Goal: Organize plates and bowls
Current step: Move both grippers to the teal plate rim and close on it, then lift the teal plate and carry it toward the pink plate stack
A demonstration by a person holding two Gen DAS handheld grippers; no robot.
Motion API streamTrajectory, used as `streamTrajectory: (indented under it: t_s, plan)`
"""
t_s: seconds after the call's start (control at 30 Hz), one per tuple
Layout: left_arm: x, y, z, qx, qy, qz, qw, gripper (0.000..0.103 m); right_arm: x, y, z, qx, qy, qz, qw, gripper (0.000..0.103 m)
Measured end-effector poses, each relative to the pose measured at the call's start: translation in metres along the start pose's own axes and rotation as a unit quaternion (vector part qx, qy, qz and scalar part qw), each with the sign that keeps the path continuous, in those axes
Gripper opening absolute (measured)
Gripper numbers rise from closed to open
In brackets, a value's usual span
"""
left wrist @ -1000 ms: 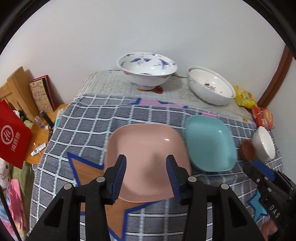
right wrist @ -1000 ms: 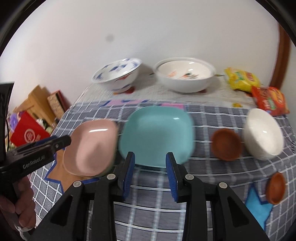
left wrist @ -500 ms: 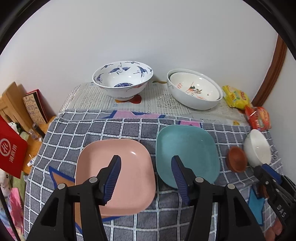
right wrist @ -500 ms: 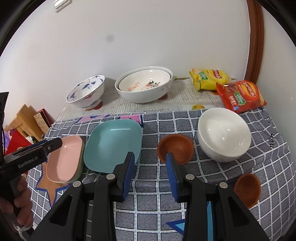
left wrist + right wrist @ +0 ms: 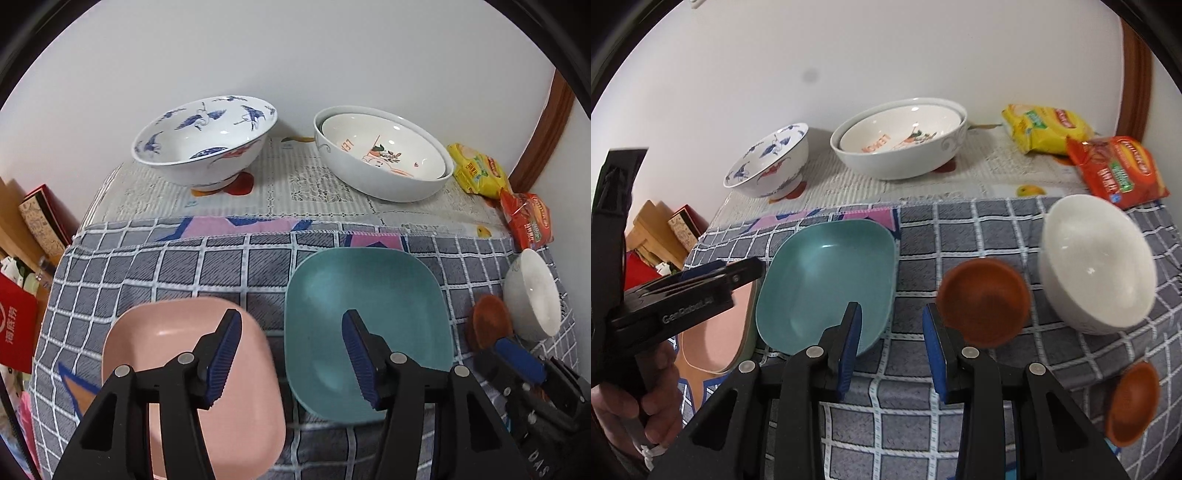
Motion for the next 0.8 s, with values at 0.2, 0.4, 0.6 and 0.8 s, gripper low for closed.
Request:
streamTrajectory:
  t_s: [0.2, 0.4, 0.6, 0.8]
  plan:
    - [-0.004, -0.02, 0.009, 0.012, -0.008, -0.003, 0.9999, 0.054, 0.007, -0.021, 0.004, 0.008, 0.01, -0.009, 1.0, 0.03]
    - [-0.003, -0.036, 0.014, 0.02, -0.011, -0.003, 0.9997, 0.05, 0.007, -0.041, 0.008, 0.016, 0.015, -0.021, 1.0, 0.024]
    - [-0.004, -0.049, 0.015, 0.03, -0.005, -0.01, 0.9995, 0.04, 0.009, -0.052, 0.012, 0.02, 0.021, -0.023, 0.999, 0.022]
    - [-0.006, -0.063, 0.012, 0.047, -0.002, -0.018, 0.9987, 0.027, 0.008, -0.063, 0.013, 0.026, 0.02, -0.025, 0.999, 0.015]
Point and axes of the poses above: each gripper's, at about its wrist camera, not at the fingertips, and y roughly against the way its jaws point, x to its left, z to its top, the point moved 3 cm from there along -y, roughly the way its jaws point, and after that the axes turned 12 degrees about -y, right-handed, at the moved point
